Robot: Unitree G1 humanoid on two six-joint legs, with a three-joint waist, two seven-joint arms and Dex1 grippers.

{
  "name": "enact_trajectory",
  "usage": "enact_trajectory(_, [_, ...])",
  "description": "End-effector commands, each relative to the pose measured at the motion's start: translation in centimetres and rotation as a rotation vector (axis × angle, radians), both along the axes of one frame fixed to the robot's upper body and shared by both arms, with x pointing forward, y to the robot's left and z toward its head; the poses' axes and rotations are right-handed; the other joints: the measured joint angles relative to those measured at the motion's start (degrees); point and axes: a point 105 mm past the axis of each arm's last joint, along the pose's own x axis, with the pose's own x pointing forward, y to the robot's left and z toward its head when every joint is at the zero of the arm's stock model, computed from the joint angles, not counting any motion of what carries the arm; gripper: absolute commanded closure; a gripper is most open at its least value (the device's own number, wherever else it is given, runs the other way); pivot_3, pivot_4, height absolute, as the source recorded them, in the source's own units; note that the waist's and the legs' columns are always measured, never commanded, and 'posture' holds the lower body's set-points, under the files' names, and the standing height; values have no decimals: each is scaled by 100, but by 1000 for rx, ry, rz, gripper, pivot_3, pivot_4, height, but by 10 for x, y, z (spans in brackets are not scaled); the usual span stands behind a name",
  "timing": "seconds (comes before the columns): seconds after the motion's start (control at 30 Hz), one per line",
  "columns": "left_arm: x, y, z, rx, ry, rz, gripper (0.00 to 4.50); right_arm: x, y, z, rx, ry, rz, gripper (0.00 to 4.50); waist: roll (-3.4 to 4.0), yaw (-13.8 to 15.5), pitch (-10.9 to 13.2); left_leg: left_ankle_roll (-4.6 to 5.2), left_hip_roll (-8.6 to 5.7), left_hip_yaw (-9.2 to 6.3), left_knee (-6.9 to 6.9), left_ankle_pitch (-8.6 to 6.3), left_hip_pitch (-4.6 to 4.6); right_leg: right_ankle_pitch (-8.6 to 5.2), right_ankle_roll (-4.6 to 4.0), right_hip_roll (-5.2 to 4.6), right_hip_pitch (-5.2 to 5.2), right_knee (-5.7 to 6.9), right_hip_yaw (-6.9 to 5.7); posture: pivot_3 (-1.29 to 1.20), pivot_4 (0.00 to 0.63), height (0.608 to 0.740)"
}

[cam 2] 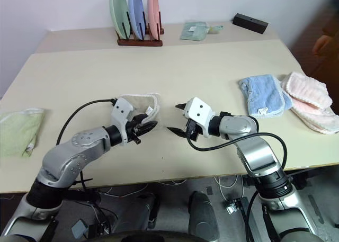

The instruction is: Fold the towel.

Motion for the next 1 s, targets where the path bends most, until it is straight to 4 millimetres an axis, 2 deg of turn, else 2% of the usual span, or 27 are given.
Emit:
enact_trajectory(0.03, [-16, 25, 40, -127, -99, 13, 1140, 2, 5, 22, 72, -61, -1, 565, 0, -25, 1, 0, 2, 0, -1, 0, 0, 0, 0, 1, -2, 0, 0, 0, 150, 740])
enact_trajectory(0.13, [-18, 76, 59, -219, -146, 207, 1078, 7, 10, 29, 121, -49, -14, 1950, 2, -55, 1, -1, 4, -4, -1, 0, 0, 0, -1, 2, -4, 2, 0, 0, 150, 740])
enact_trajectory(0.17, [-18, 89, 63, -234, -167, 260, 1361, 8, 13, 31, 136, -45, -17, 2457, 2, -63, 1, -1, 5, -6, -2, 0, 1, -1, -2, 3, -4, 2, 0, 0, 150, 740])
enact_trajectory(0.23, [-16, 101, 69, -250, -193, 317, 1874, 10, 18, 34, 153, -39, -18, 3390, 2, -56, 1, -1, 4, -8, -2, 1, 0, -2, -4, 4, -2, 3, -2, 0, 150, 740])
enact_trajectory(0.3, [-8, 113, 68, -217, -208, 401, 2888, 13, 27, 37, 174, -32, -9, 4481, 1, -5, 1, -1, -2, -9, 0, 1, 1, -1, -3, 0, 2, 1, -2, 0, 150, 740])
enact_trajectory(0.37, [10, 108, 56, -131, -195, 423, 3864, 23, 45, 37, 189, -30, -11, 4500, 1, 25, 1, -2, -4, -7, 4, 1, 1, 0, -4, 1, 5, 1, -2, 0, 150, 740])
enact_trajectory(0.43, [24, 96, 44, -92, -178, 409, 3864, 31, 59, 32, 183, -17, -11, 4500, 1, 38, 0, -7, -7, -6, 5, 4, 4, 2, -6, 3, 8, 3, -3, 0, 150, 740])
enact_trajectory(0.53, [34, 86, 32, -83, -164, 390, 3864, 36, 68, 24, 166, 7, -5, 4500, 0, 24, -1, -7, -8, -6, 4, 4, 3, 4, -6, 3, 7, 0, -3, 0, 150, 740])
enact_trajectory(0.67, [45, 69, -16, 64, -82, 322, 3864, 48, 90, -10, 107, 98, -16, 4500, 1, -47, -1, -8, -12, 0, -7, 4, 2, 6, -3, 4, -8, 6, 0, 0, 150, 740])
enact_trajectory(0.7, [45, 69, -21, 78, -75, 322, 3864, 49, 91, -14, 103, 111, -21, 4500, 1, -87, -1, -8, -11, 1, -11, 4, 3, 6, -4, 7, -10, 7, 0, 0, 150, 740])
enact_trajectory(0.77, [44, 69, -35, 104, -55, 316, 3864, 54, 84, -39, 43, 151, -65, 4500, 1, -126, -1, -15, -9, -2, -29, 8, 3, 7, -4, 7, -19, 8, 2, 0, 150, 740])
enact_trajectory(0.83, [42, 71, -47, 115, -31, 317, 3864, 55, 77, -54, 4, 169, -90, 4500, 5, -124, -6, -20, -6, -2, -41, 11, 6, 7, -5, 7, -25, 10, 3, 0, 150, 740])
enact_trajectory(0.93, [38, 72, -52, 94, -35, 319, 3864, 55, 71, -50, 35, 164, -104, 4500, 7, -123, -15, -24, -5, -3, -54, 14, 14, 7, -5, 5, -22, 10, 4, 0, 150, 740])
enact_trajectory(1.0, [36, 73, -35, 14, -92, 335, 3864, 55, 67, -33, 104, 166, -100, 4500, 7, -115, -15, -24, -4, -6, -55, 14, 16, 7, -5, 4, -19, 10, 3, 0, 150, 740])
